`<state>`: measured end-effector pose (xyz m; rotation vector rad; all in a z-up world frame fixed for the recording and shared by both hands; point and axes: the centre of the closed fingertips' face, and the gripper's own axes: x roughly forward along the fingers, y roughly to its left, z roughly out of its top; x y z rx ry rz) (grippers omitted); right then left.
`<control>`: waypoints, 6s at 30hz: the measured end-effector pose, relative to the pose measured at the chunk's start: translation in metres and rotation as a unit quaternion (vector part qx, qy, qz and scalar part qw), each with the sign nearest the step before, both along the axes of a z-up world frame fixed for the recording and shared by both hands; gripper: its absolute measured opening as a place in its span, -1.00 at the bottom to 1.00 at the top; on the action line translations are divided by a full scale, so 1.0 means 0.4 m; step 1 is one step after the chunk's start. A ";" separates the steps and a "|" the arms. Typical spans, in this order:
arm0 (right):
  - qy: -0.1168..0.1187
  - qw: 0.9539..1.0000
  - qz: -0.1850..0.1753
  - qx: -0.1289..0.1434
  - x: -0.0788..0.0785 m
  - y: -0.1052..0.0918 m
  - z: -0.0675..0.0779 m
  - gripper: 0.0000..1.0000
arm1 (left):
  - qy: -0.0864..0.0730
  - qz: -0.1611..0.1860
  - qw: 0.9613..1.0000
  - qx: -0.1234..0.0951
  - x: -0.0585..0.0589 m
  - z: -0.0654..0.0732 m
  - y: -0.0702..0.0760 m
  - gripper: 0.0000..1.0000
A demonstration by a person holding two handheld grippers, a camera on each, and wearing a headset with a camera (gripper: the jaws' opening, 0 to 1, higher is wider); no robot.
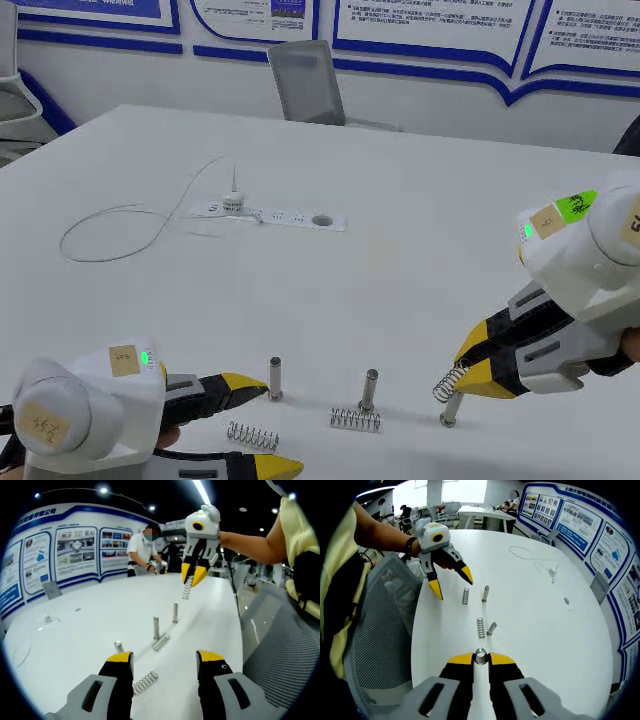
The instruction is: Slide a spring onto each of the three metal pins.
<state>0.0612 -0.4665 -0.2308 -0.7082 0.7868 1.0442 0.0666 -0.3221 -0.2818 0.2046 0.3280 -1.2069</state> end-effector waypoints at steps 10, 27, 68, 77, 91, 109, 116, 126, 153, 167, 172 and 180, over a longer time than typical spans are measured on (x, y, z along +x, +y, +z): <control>0.001 0.999 -0.020 -0.032 0.023 -0.049 0.002 -0.76 | -0.001 0.028 1.000 -0.006 0.023 0.005 0.025 0.21; 0.024 0.997 -0.024 -0.075 0.058 -0.068 -0.052 -0.76 | 0.005 0.041 0.999 -0.012 0.035 0.003 0.034 0.48; 0.068 0.991 -0.031 -0.113 0.080 -0.078 -0.213 -0.76 | 0.008 0.046 0.999 -0.009 0.030 0.001 0.038 0.47; 0.073 0.991 -0.036 -0.110 0.079 -0.079 -0.232 -0.76 | 0.009 0.048 0.999 -0.009 0.030 -0.001 0.038 0.47; 0.063 0.993 -0.043 -0.090 0.078 -0.066 -0.207 -0.63 | 0.008 0.048 0.999 -0.008 0.031 0.000 0.039 0.47; 0.051 0.998 -0.024 -0.032 0.073 0.059 -0.181 -0.60 | 0.004 0.044 0.999 -0.008 0.030 0.007 0.035 0.47; 0.061 0.998 -0.018 -0.018 0.067 0.099 -0.210 -0.63 | 0.005 0.044 0.999 -0.008 0.028 0.007 0.035 0.47; 0.069 0.997 -0.024 -0.007 0.079 0.122 -0.254 -0.67 | 0.006 0.043 0.999 -0.005 0.023 0.005 0.033 0.47; 0.081 0.996 -0.011 -0.023 0.068 0.132 -0.313 -0.76 | 0.014 0.048 0.999 -0.003 0.011 -0.003 0.042 0.46; 0.074 0.996 0.018 -0.041 0.027 0.137 -0.289 -0.76 | 0.016 0.016 1.000 0.004 -0.026 -0.010 0.015 0.39; 0.071 0.997 0.022 -0.038 0.011 0.134 -0.264 -0.77 | 0.015 -0.008 1.000 0.008 -0.044 -0.014 -0.013 0.30; 0.065 0.997 0.028 -0.044 -0.002 0.132 -0.239 -0.77 | 0.008 -0.038 0.999 0.021 -0.049 -0.032 -0.055 0.18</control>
